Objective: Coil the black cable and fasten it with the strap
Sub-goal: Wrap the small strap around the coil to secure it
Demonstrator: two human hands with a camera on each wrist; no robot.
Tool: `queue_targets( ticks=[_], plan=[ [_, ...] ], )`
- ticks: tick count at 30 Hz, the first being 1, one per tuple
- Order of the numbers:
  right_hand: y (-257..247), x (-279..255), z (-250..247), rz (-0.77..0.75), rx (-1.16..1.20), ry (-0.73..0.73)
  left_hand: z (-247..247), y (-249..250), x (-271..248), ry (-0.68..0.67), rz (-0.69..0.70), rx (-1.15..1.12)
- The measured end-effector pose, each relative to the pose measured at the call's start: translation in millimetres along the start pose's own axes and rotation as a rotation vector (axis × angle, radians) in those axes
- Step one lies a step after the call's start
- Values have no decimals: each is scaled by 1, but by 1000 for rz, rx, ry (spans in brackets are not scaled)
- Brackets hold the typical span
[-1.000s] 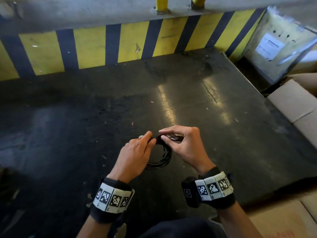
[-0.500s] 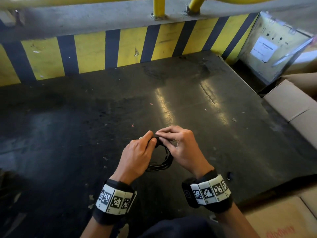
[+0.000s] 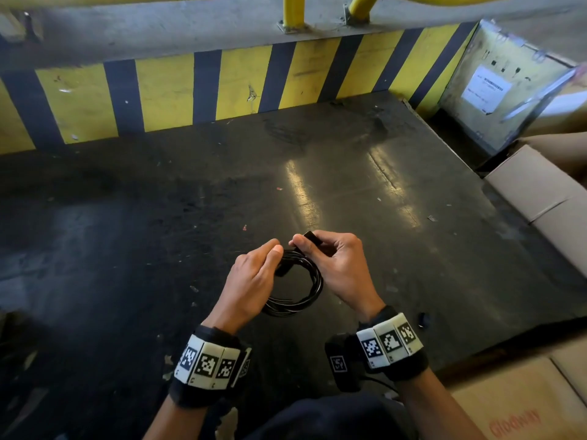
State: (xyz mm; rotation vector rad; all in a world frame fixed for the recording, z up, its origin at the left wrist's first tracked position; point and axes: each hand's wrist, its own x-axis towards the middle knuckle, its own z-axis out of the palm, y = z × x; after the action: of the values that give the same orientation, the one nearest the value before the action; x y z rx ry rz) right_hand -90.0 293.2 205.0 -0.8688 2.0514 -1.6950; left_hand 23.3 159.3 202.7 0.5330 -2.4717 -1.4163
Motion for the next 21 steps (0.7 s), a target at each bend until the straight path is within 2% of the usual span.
queue_targets(
  ticks=[7,9,12,14,16,21],
  plan=[
    [-4,3,1,38,-259,-209,7,-9,-1,21,1,75],
    [-6,3,-1,99,-199,-244,9,-10,-1,49,-7,44],
    [-12,-1,-9,229,20,-342,8,-13,-2,55,-18,-13],
    [-14,-7,-13,168,-57,-388,8,-13,-2,53,-24,-61],
    [-11,-11,-13,94,-130,-356,8,-9,-2,64,-12,-85],
    [-5,-11,-11,0,-173,-164,11,-8,0,49,-38,-206]
  ],
)
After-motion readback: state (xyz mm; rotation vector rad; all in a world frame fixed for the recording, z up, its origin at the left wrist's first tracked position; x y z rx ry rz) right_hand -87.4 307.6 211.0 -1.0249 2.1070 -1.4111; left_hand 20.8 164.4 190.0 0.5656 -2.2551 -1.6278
